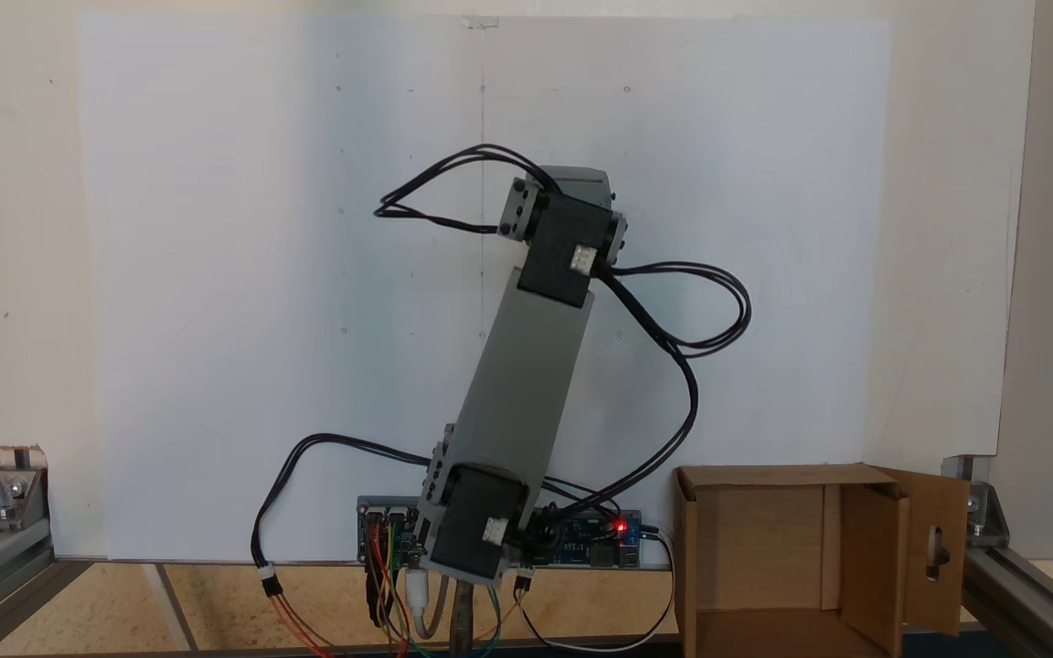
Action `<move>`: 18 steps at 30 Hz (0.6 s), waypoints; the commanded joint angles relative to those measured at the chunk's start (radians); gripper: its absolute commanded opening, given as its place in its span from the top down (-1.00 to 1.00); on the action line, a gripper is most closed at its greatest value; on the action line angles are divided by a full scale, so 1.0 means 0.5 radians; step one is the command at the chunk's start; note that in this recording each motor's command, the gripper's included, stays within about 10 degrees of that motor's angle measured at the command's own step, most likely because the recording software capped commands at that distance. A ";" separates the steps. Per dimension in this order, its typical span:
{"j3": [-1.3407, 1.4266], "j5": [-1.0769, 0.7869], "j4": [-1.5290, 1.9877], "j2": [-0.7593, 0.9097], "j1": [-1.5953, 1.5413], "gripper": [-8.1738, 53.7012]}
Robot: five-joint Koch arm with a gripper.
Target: Grasp a green dice and put it in the bin.
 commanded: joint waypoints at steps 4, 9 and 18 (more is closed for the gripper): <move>-0.181 0.092 0.494 0.242 0.015 0.36; -0.190 0.077 0.463 0.353 0.279 0.36; -0.681 -0.209 0.402 0.399 1.447 0.36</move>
